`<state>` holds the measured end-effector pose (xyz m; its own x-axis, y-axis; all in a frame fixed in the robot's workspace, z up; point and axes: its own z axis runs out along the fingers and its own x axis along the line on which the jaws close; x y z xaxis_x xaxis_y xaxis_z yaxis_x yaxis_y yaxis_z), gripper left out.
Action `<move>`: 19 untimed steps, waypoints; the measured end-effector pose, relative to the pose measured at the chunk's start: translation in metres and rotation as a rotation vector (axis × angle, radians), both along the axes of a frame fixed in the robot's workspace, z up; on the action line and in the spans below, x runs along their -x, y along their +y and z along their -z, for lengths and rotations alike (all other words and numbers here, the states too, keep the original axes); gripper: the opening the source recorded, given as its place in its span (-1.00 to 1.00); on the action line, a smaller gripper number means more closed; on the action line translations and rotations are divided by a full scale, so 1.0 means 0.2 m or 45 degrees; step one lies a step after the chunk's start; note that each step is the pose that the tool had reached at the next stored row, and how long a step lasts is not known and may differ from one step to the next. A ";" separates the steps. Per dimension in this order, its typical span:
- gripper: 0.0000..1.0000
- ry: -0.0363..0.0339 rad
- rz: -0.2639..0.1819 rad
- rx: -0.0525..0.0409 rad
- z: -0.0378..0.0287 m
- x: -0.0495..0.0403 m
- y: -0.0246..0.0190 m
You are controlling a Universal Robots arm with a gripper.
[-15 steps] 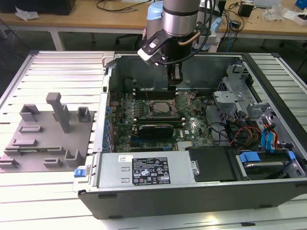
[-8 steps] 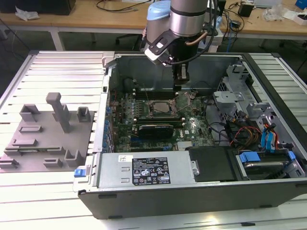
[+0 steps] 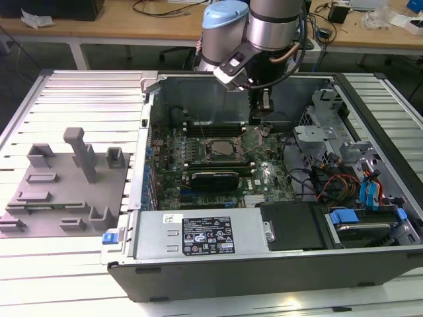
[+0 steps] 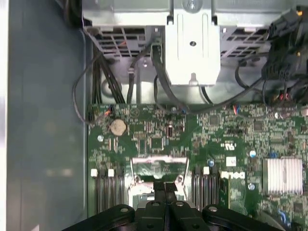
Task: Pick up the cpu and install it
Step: 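Close the cpu cover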
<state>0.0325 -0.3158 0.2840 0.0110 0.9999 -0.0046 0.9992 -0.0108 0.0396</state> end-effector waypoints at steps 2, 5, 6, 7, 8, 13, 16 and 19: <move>-0.79 0.0003 0.000 0.000 0.000 -0.033 0.000; -0.79 0.0021 0.000 0.000 0.000 -0.090 0.000; -0.79 0.0027 0.000 0.000 0.000 -0.104 0.000; -0.79 0.0035 0.000 0.000 0.001 -0.123 0.000; -0.79 0.0041 0.000 0.000 0.003 -0.137 0.000; -0.79 0.0128 0.000 0.000 0.045 -0.189 0.000; -0.79 0.0210 0.000 0.000 0.096 -0.208 0.000; -0.79 0.0458 0.000 0.000 0.190 -0.224 0.000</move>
<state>0.0774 -0.3158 0.2461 0.0108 0.9999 -0.0050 0.9999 -0.0108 0.0036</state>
